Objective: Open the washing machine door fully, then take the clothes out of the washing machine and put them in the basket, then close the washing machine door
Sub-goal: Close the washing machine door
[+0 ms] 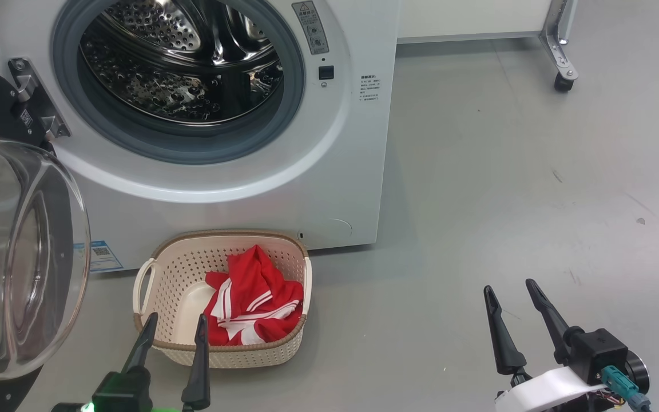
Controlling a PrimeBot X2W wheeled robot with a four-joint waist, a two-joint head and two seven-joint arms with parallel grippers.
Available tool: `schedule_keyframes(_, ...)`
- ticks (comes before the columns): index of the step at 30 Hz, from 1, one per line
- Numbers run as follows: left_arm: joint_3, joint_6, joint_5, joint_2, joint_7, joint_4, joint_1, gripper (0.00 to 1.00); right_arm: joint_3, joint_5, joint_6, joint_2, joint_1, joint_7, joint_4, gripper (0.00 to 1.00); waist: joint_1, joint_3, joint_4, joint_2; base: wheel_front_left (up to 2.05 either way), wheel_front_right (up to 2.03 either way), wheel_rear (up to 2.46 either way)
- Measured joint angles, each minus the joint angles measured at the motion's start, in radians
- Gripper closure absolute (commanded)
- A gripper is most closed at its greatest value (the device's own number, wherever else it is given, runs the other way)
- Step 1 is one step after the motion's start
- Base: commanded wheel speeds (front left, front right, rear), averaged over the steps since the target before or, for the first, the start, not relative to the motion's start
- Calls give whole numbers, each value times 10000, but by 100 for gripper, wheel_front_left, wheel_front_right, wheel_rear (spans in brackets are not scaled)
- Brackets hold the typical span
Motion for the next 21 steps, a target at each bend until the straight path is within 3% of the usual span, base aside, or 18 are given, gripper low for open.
schedule_keyframes(21, -79, 10, 0, -2, 56, 33, 2, 0, -111, 17, -163, -88, 36, 2, -81, 0, 1, -130, 419, 0, 0, 0, 0)
